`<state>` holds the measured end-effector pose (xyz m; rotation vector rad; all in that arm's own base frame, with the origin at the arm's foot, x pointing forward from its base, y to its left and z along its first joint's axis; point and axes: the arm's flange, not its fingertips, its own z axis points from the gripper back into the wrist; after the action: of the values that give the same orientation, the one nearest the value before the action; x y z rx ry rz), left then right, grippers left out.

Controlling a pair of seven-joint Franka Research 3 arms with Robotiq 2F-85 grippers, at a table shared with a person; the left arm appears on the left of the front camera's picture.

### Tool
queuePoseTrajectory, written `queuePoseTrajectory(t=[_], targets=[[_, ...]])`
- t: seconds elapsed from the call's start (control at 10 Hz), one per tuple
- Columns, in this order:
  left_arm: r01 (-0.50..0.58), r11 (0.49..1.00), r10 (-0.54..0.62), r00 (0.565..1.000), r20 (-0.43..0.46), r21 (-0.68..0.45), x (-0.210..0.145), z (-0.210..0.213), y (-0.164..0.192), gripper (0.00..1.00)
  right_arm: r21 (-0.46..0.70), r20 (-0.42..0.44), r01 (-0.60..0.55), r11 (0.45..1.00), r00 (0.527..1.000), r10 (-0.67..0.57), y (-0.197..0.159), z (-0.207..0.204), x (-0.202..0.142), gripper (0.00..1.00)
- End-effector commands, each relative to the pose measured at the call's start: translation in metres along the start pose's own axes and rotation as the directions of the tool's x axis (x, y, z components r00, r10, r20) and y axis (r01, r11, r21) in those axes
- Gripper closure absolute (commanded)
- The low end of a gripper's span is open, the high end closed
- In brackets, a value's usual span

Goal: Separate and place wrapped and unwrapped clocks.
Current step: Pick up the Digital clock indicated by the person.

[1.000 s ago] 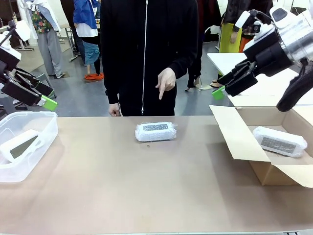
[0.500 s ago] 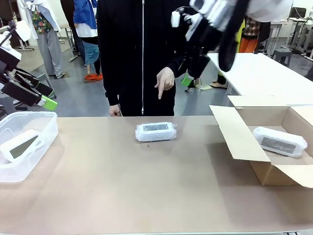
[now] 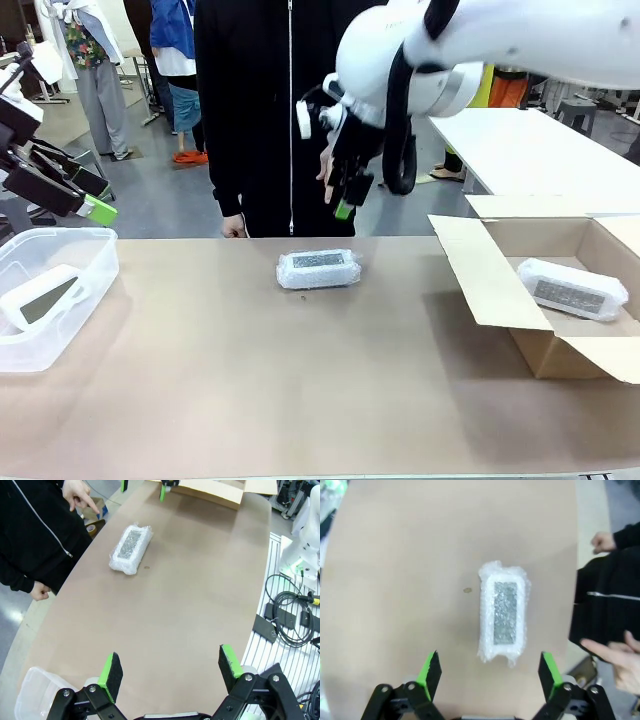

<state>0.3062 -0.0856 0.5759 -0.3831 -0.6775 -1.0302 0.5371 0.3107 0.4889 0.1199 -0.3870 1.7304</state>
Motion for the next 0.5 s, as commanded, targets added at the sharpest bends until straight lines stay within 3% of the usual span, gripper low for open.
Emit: queuePoseTrajectory(t=[0.0,0.1,0.4], targets=[[-0.001,1.000,0.001,1.000,0.004,-0.002,-0.0007,0.0007,-0.0001,0.00,-0.071,0.043,0.017,0.997,0.999,-0.014,0.0054,-0.0052,-0.0091,0.00],[-0.001,1.000,0.001,1.000,0.004,-0.002,-0.0007,0.0007,-0.0001,0.00,0.000,0.000,0.000,1.000,1.000,0.000,0.0000,0.0000,0.0000,0.00],[-0.001,1.000,0.001,1.000,0.004,-0.002,-0.0007,0.0007,-0.0001,0.00,0.000,0.000,0.000,1.000,1.000,0.000,0.0000,0.0000,0.0000,0.00]])
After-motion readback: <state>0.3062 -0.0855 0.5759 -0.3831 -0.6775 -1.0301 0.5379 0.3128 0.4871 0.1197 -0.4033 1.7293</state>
